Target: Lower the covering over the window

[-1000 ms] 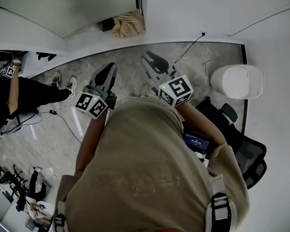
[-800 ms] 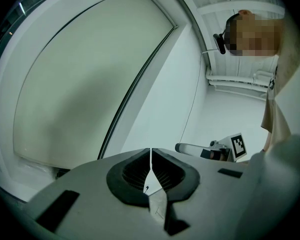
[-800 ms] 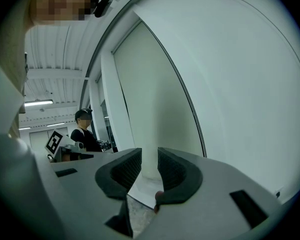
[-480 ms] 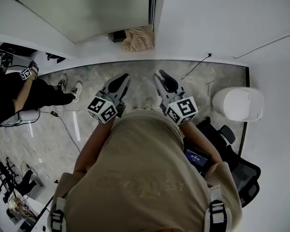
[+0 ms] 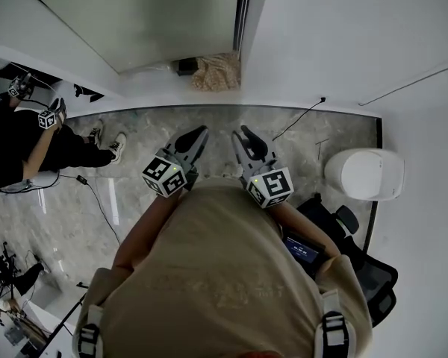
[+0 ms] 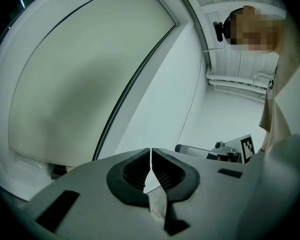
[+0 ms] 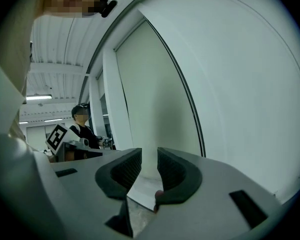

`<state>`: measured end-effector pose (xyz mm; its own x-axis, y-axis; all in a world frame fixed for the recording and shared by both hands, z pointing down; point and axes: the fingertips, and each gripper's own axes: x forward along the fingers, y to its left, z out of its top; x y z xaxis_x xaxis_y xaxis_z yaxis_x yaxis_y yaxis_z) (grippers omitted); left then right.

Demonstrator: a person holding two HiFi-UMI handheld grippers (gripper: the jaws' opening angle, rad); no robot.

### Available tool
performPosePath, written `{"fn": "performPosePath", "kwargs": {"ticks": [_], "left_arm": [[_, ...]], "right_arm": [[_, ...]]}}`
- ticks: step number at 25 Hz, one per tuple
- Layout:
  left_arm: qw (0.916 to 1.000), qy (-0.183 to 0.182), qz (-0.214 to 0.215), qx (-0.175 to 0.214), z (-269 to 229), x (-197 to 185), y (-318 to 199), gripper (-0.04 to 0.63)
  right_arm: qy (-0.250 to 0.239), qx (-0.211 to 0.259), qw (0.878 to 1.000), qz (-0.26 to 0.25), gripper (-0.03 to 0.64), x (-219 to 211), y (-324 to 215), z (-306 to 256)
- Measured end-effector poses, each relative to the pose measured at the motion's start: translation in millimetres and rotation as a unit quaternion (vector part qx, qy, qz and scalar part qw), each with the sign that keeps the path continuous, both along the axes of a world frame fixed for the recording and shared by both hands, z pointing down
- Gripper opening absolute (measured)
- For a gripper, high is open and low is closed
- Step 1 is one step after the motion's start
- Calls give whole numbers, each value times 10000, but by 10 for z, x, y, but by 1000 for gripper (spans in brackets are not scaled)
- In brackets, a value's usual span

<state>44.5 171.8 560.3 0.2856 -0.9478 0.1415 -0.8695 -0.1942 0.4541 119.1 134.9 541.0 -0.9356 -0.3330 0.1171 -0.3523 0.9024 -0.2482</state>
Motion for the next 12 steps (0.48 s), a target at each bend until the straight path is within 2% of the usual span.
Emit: {"fn": "performPosePath", "kwargs": {"ticks": [3, 7, 12], "left_arm": [[10000, 63, 1, -17, -2, -14, -12, 23], [9999, 29, 93, -38, -11, 106, -3, 23], [9999, 131, -57, -13, -22, 63, -9, 23]], "right_arm": [[-40, 118, 9997, 201, 87, 26, 1, -46], [-60, 80, 9999, 121, 87, 63, 31, -48], [-58, 75, 9997, 219, 87, 128, -45, -55]]}}
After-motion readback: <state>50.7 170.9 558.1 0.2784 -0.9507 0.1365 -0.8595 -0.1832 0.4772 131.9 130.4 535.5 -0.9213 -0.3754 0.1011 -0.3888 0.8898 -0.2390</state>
